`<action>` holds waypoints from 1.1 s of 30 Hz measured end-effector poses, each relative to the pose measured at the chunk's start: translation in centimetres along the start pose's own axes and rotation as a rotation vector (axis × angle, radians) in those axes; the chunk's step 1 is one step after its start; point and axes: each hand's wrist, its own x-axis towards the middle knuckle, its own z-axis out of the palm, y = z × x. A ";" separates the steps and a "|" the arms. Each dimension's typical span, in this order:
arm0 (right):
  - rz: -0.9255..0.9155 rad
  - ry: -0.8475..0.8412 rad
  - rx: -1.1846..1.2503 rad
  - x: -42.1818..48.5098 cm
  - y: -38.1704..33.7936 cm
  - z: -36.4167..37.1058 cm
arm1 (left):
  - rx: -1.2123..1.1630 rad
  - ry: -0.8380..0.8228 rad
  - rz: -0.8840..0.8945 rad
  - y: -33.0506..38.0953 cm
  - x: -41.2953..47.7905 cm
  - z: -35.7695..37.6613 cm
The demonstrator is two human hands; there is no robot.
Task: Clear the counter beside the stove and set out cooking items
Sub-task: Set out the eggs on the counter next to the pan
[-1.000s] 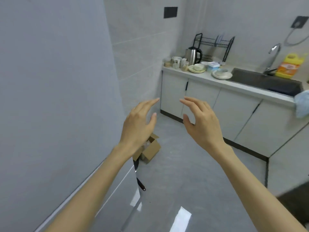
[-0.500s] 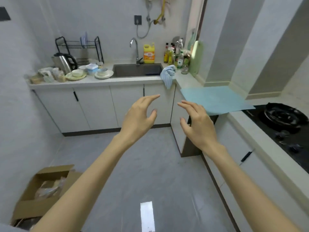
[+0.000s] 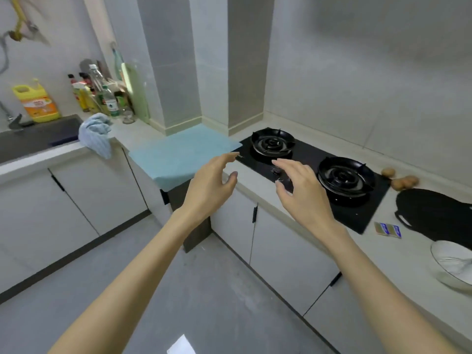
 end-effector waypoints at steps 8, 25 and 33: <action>0.264 0.103 -0.129 -1.7 8.7 -4.7 | -0.113 -0.230 0.174 5.3 7.4 10.1; 0.684 0.189 -0.376 -1.9 17.4 -7.4 | -0.254 -0.593 0.496 10.4 18.0 23.7; 0.854 0.168 -0.477 -2.9 21.8 -9.5 | -0.313 -0.788 0.532 12.9 20.5 30.8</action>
